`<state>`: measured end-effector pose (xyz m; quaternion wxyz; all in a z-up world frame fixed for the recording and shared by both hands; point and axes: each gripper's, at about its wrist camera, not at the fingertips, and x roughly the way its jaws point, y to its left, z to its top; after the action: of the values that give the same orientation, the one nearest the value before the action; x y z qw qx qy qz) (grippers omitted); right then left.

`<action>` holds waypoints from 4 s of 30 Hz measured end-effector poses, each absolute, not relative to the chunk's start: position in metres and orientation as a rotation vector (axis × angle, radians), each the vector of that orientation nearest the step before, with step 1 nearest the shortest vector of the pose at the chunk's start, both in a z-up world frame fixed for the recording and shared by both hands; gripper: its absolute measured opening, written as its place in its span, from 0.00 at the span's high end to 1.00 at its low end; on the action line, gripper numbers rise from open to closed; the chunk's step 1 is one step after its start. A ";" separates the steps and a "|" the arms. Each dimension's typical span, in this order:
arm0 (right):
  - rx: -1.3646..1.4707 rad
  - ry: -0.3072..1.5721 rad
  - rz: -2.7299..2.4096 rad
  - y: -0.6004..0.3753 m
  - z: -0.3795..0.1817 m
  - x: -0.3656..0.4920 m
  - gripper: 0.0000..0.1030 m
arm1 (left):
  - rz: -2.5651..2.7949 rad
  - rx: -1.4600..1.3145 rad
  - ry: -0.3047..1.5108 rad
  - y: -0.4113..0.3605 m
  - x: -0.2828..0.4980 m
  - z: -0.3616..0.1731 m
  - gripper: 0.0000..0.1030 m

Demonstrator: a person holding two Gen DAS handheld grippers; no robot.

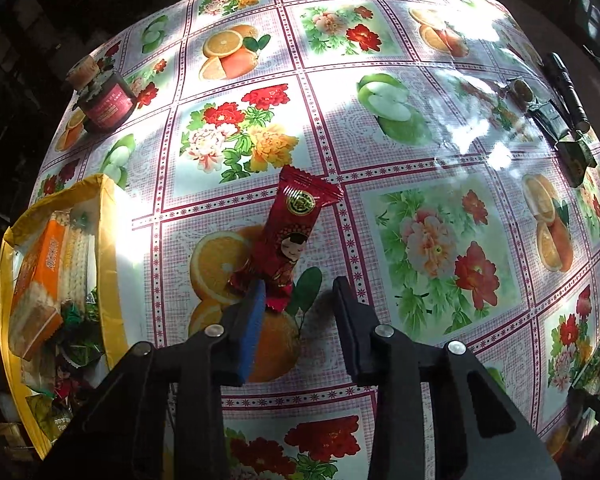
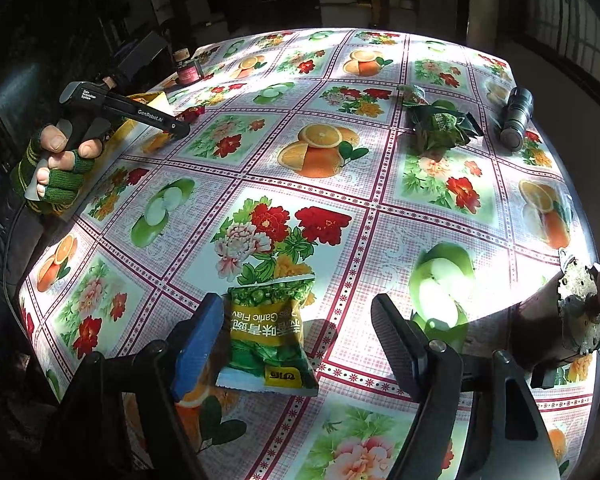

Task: Organize snacks
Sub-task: 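Carry the red candy bar with the left tool while the right tool carries the green bag to the tray, then lower both tools into the tray and open them to release the red candy and green bag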

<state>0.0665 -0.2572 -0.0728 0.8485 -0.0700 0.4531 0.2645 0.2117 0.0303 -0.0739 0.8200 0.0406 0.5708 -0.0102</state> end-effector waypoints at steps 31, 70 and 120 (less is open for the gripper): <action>-0.277 0.961 0.560 -0.243 -0.086 0.069 0.61 | -0.019 0.051 1.214 0.022 0.236 -0.073 0.56; 0.025 0.822 0.813 -0.189 -0.036 0.080 0.65 | 0.287 -0.085 1.011 0.035 0.067 -0.016 0.72; 0.014 0.836 1.130 -0.001 -0.013 0.109 0.65 | 0.536 -0.220 0.953 0.153 0.019 -0.010 0.72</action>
<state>0.1087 -0.0012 -0.0129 0.7629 0.0065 0.3845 0.5197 0.0193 0.1525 -0.0095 0.8486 -0.1042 0.4521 0.2542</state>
